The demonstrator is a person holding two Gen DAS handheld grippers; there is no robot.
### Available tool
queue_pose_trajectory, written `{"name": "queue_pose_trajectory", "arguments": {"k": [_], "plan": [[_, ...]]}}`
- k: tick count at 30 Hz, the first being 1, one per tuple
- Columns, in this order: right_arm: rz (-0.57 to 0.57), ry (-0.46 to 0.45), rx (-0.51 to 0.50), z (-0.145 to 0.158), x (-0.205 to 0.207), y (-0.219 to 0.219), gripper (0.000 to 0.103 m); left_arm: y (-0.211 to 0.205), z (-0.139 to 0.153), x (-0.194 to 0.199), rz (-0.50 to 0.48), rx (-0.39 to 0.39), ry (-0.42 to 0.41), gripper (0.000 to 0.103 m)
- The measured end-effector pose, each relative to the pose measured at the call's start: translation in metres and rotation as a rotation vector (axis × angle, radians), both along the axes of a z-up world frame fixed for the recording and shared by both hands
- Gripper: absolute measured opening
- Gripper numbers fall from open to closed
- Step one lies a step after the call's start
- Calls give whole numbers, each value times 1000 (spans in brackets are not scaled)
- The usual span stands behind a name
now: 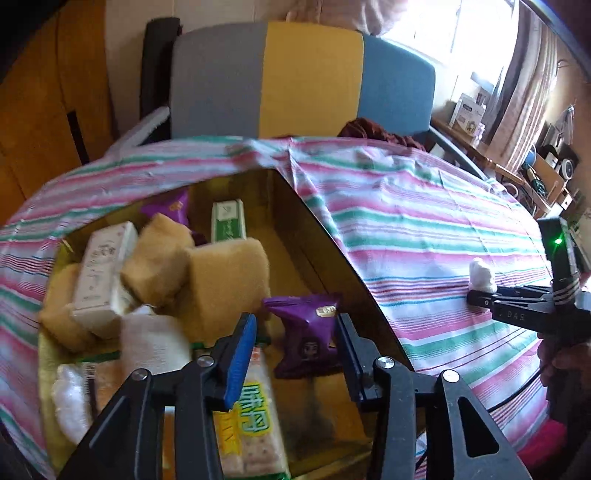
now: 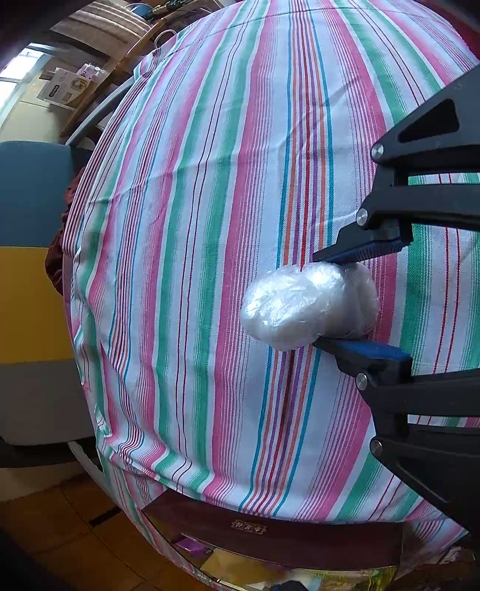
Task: Organize objects
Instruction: 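Carry the purple packet into the gold tray and open the left tool, then carry the white wrapped ball over the tray with the right tool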
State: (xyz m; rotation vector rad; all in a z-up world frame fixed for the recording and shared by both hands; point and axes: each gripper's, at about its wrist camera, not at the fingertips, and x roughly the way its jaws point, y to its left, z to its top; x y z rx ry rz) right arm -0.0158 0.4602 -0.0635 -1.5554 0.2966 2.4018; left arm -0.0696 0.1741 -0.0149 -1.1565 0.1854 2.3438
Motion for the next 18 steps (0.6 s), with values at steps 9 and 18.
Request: {"name": "queue_pose_trajectory", "arguments": {"k": [9, 18], "plan": [[6, -2, 11, 2, -1, -6, 37, -54, 35, 23, 140, -7, 123, 56], [108, 97, -21, 46, -8, -62, 37, -97, 35, 30, 221, -1, 129, 61]]}}
